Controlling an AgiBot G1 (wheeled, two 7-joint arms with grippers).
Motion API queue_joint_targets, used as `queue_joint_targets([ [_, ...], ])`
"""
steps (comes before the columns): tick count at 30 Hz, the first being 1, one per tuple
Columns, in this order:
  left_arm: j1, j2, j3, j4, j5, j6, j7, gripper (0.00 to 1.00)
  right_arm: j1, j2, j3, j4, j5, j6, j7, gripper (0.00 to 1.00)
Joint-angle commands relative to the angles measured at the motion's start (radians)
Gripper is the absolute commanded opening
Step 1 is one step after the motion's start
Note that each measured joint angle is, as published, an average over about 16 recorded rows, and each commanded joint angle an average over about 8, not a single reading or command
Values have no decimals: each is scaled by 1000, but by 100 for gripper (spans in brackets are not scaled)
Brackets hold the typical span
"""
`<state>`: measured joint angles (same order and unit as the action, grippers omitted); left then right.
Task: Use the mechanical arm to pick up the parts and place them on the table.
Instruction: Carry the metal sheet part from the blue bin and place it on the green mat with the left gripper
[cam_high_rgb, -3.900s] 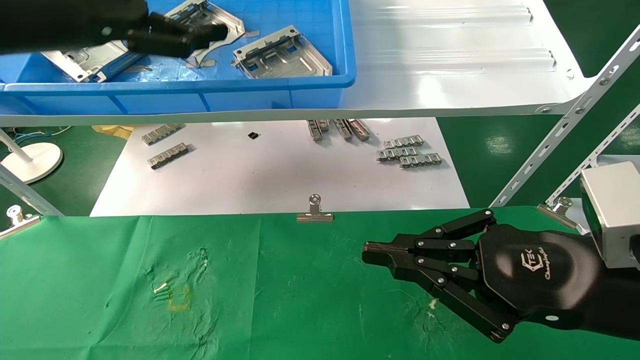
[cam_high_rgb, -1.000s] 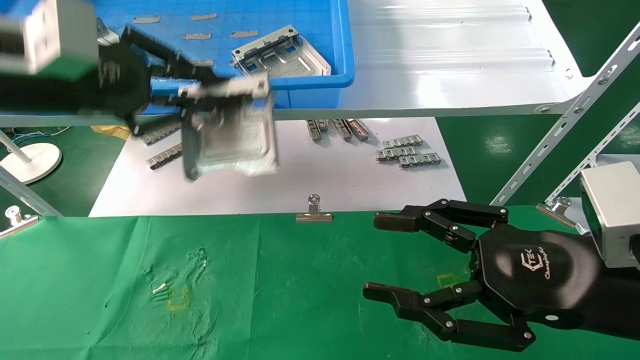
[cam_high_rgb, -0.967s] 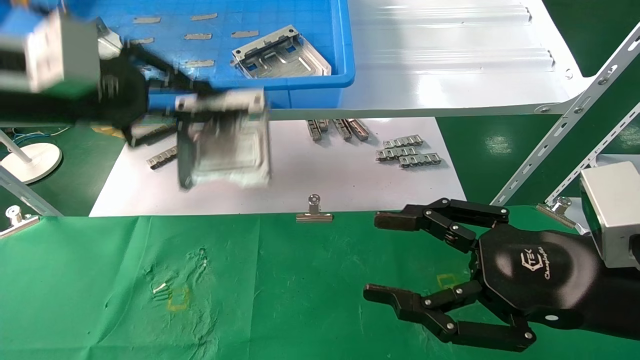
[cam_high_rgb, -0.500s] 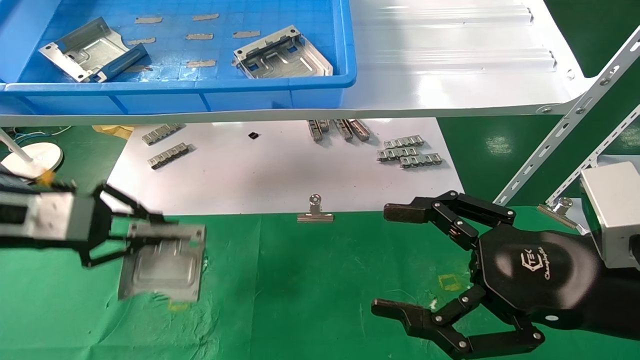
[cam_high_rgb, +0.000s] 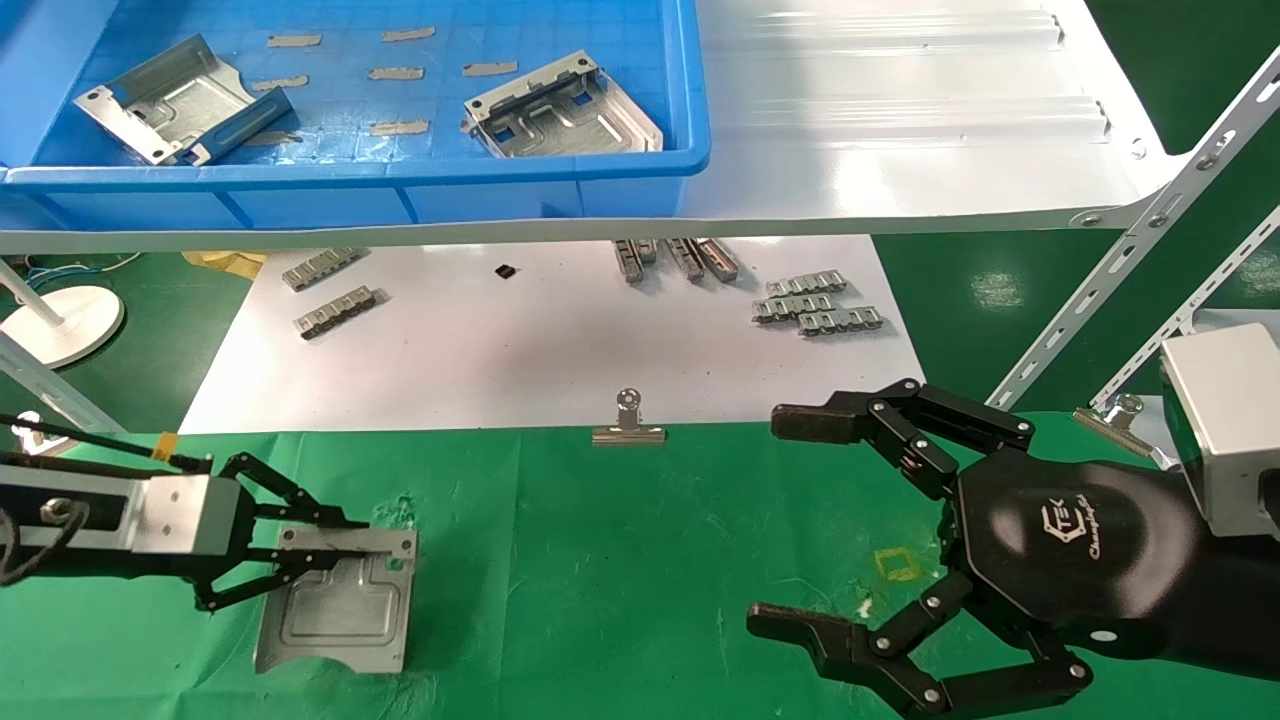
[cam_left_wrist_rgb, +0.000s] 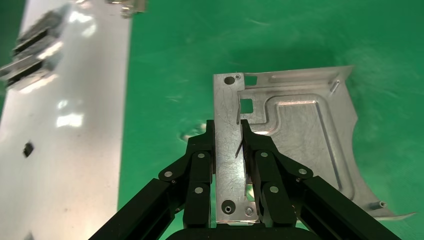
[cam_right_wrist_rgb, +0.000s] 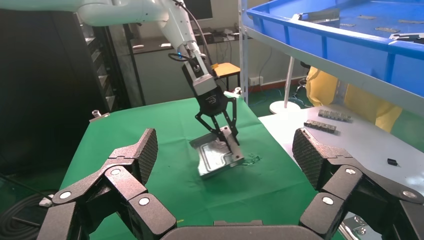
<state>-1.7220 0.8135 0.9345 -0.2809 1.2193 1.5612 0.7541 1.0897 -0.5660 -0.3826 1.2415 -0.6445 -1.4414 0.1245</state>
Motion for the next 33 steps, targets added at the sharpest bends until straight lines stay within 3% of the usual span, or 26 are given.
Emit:
queue_joint_targets([
  [1,1,10,0,41,-5,-6,18,100,0,0,0,0,0,0,0,100],
  [10,-19,29,1,115,-21,21,59,100,0,0,0,0,0,0,0,100],
  [22,-9,-24,-57,116,-191,42,-107,100,0,0,0,0,0,0,0,100],
  [33,1,-26,-65,102,-195,42,-113,100,0,0,0,0,0,0,0,100],
])
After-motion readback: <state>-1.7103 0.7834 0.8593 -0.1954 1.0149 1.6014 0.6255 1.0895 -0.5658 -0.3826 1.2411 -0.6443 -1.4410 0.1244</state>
